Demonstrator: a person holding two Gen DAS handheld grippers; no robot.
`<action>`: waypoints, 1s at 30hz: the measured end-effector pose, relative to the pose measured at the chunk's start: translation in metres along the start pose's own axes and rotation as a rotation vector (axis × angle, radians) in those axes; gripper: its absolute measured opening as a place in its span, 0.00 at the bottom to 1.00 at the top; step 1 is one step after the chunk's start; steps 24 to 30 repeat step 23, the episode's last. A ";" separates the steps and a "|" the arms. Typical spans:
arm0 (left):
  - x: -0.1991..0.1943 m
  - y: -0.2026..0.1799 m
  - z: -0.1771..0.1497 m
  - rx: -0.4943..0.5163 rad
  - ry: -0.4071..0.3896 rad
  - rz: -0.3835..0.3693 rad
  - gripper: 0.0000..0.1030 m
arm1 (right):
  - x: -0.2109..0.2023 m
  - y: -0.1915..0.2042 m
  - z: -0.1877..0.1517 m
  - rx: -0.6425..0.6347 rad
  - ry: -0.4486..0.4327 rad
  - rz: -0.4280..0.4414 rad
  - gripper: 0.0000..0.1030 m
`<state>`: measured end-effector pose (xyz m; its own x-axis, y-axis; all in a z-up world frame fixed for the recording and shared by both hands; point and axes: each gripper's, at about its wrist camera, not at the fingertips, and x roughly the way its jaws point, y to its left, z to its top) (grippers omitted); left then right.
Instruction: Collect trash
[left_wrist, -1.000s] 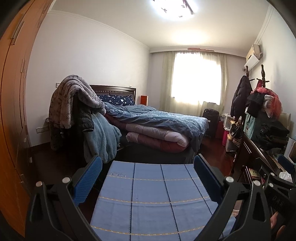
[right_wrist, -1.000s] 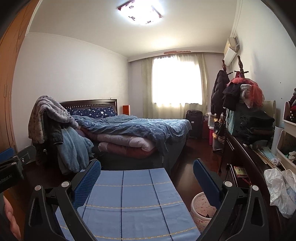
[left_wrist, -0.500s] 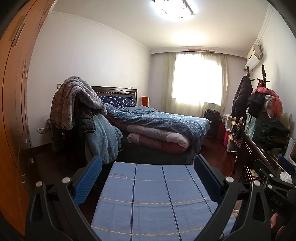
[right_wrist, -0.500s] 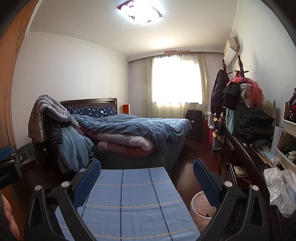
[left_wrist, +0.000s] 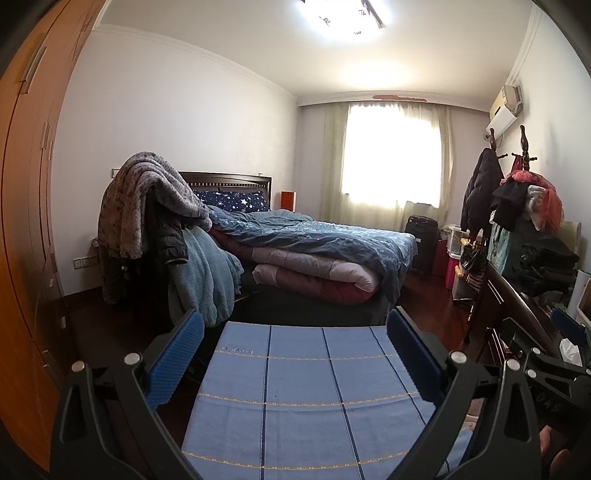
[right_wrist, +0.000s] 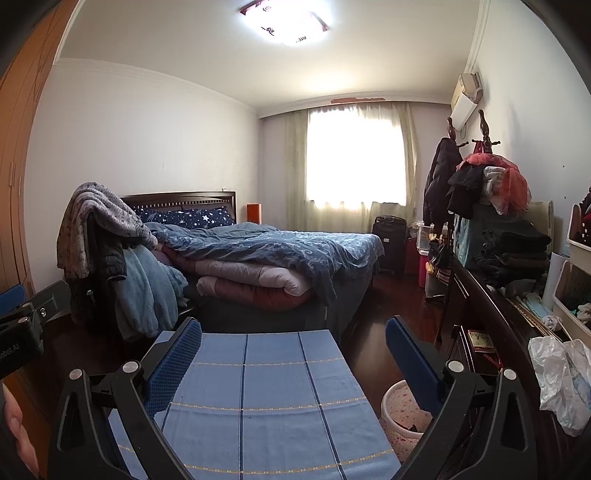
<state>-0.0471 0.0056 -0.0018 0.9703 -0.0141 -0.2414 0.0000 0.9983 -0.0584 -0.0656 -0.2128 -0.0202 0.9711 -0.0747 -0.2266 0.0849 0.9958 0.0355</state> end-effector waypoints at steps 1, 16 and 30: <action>0.001 0.000 0.000 0.000 0.001 -0.001 0.97 | 0.001 0.000 -0.001 -0.001 0.003 0.001 0.96; 0.017 -0.006 -0.005 0.004 0.009 -0.022 0.97 | 0.021 -0.001 -0.011 -0.013 0.052 0.004 0.96; 0.034 -0.003 -0.009 -0.008 0.048 -0.040 0.97 | 0.034 -0.002 -0.015 -0.018 0.083 0.008 0.96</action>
